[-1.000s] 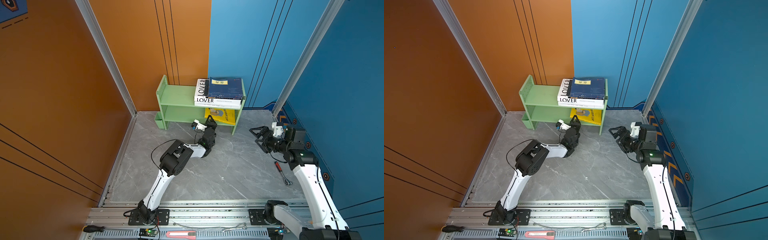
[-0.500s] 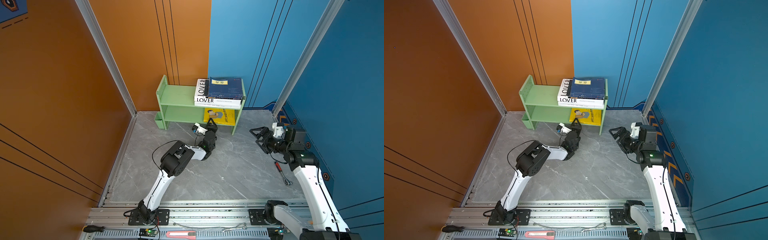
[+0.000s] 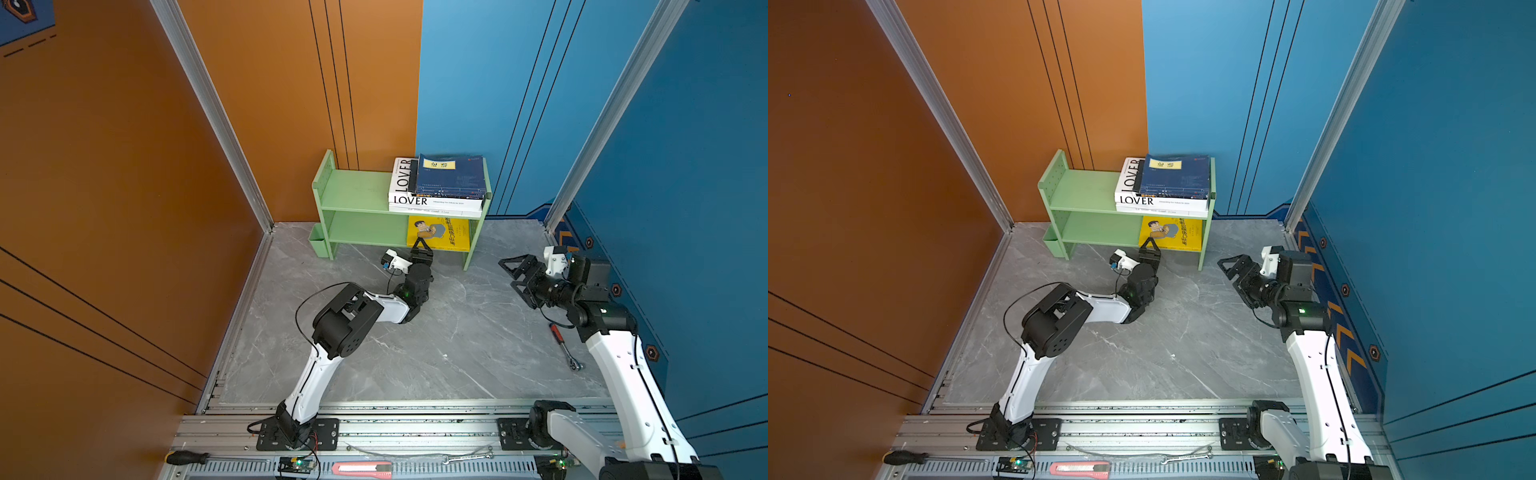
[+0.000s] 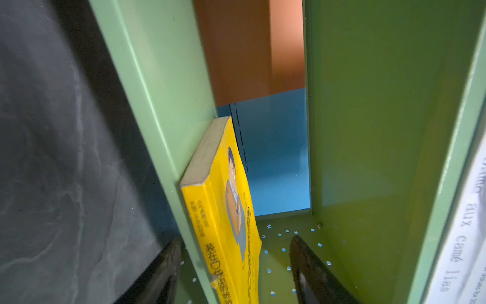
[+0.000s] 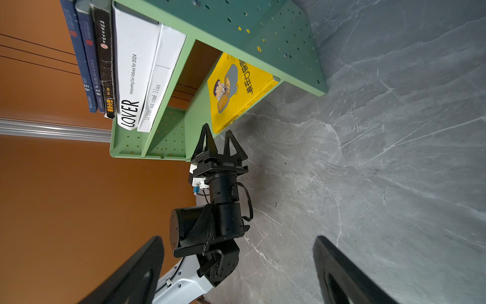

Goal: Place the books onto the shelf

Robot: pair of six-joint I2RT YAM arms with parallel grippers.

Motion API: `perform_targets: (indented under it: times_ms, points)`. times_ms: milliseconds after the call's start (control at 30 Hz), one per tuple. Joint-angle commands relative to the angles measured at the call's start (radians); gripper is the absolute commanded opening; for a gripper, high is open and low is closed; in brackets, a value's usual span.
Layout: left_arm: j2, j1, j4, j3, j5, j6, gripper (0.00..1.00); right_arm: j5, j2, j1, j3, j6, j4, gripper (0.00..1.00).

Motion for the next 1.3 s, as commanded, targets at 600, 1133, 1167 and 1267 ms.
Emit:
perform_targets:
  times_ms: [600, 1133, 1167, 1267]
  points:
    - [-0.382, 0.174, -0.167, -0.344, 0.484, 0.019, 0.74, 0.105, 0.038, -0.003, -0.092, -0.122, 0.111, 0.92]
    - [-0.645, 0.176, -0.697, -0.377, 0.527, 0.257, 0.8, 0.402, 0.364, 0.207, -0.066, -0.404, 0.417, 1.0]
    - [-0.656, 0.175, -0.696, -0.392, 0.519, 0.253, 0.8, 0.398, 0.391, 0.207, -0.052, -0.409, 0.431, 1.0]
    - [-0.71, 0.175, -0.696, -0.437, 0.487, 0.249, 0.8, 0.393, 0.494, 0.209, 0.002, -0.427, 0.465, 1.0]
